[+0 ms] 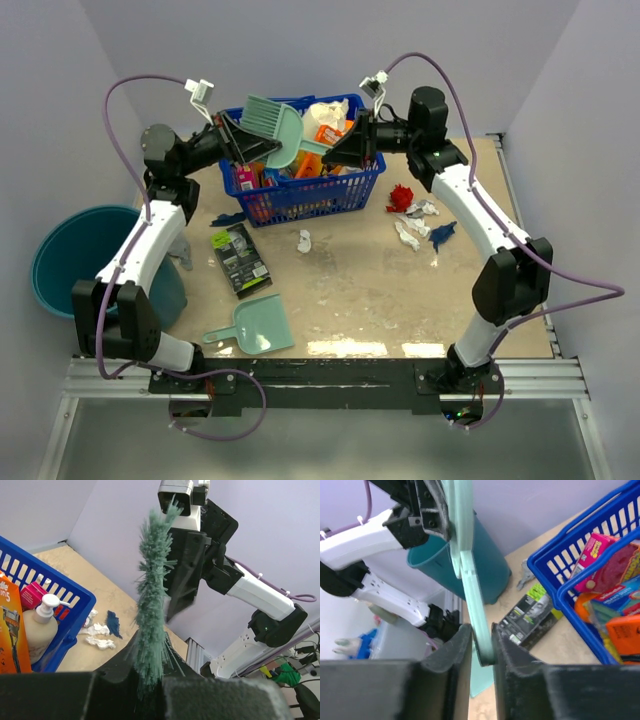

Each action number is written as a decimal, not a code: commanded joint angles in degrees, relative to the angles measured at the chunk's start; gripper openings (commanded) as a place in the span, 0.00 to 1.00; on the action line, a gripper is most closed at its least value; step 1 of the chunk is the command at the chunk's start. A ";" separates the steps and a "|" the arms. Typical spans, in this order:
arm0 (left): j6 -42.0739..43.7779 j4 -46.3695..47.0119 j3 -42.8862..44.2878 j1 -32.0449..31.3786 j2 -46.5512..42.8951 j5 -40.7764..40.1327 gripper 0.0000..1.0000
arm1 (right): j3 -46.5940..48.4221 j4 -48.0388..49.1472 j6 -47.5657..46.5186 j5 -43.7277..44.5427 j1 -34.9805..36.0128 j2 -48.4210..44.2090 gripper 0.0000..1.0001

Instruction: Sweep away the paper scraps from the table

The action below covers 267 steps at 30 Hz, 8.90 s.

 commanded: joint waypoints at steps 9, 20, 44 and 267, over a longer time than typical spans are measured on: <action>27.50 -13.49 1.54 0.63 -0.78 12.67 0.75 | 4.61 -14.32 -19.40 -2.47 -2.56 -1.14 0.00; 101.29 -71.91 18.26 -0.41 -5.70 1.42 0.97 | 7.70 -54.69 -72.24 21.51 -0.20 -7.10 0.00; 111.15 -90.38 26.88 -9.73 2.47 3.26 0.21 | 13.58 -54.10 -72.45 26.01 8.86 -5.88 0.00; 105.52 -50.39 -31.48 -26.34 -0.60 -15.80 0.46 | -20.69 -31.42 -35.97 26.98 -17.24 -27.15 0.00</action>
